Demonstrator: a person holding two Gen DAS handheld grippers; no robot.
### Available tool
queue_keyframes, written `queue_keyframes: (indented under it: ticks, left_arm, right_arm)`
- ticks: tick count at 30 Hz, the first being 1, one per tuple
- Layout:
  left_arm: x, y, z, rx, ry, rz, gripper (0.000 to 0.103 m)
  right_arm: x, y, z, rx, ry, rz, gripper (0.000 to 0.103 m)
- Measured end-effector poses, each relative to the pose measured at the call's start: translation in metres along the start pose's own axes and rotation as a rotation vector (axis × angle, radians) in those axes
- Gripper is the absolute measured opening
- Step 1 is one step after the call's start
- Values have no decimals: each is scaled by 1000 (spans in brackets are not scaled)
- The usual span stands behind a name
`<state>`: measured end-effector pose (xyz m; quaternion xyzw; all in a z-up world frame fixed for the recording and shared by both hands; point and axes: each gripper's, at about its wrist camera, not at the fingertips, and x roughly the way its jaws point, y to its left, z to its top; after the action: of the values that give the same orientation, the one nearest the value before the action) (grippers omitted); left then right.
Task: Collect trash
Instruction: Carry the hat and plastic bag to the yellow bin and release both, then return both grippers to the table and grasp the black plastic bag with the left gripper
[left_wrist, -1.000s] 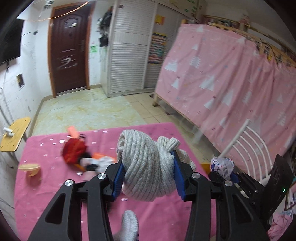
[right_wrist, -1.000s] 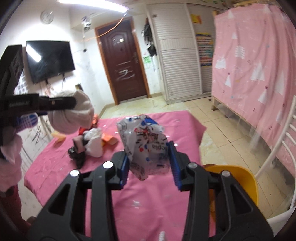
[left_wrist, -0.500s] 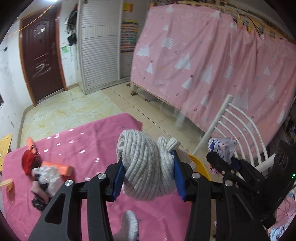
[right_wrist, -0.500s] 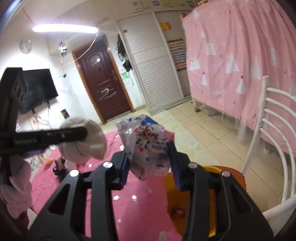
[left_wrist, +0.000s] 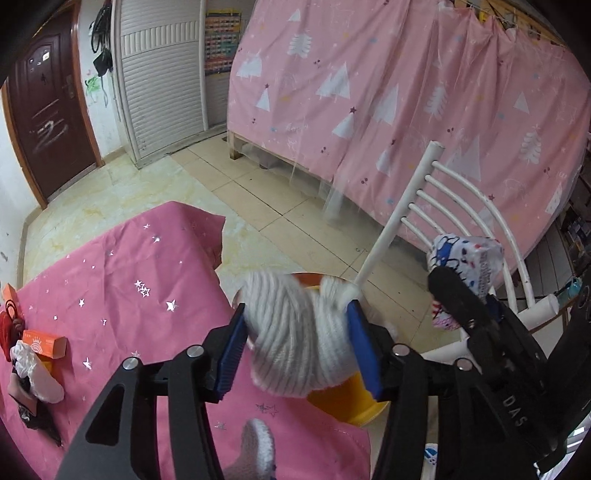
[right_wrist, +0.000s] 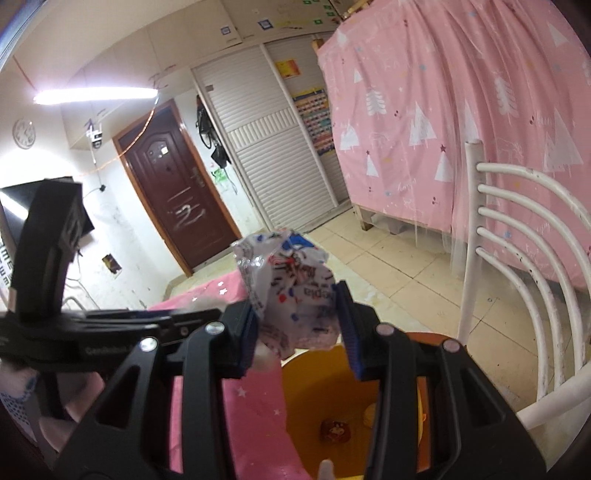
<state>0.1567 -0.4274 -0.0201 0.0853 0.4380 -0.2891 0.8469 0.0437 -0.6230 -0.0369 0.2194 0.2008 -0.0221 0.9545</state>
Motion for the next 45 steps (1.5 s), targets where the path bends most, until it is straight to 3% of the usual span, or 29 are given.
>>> queue_keyframes:
  ticks: [4,10,17,25,45]
  left_arm:
    - [-2,4,0,-17,-7,0,57]
    - [-18,19,-5,-47,-35,8,60]
    - [-43,42,-16,-84,-67,2,62]
    - [-75,77,-35,-126,-113,15,66]
    - [-125,224,-95,-270,-155,122,71]
  right_arm:
    - [7,-5,-3,17,18,6,41]
    - [16,-3,-10,19,40,2,60]
    - [20,8,-16,-3,62,13,60]
    - [25,56,-29,-108,96,66,60]
    - [64,165,-57,-250,224,191,64]
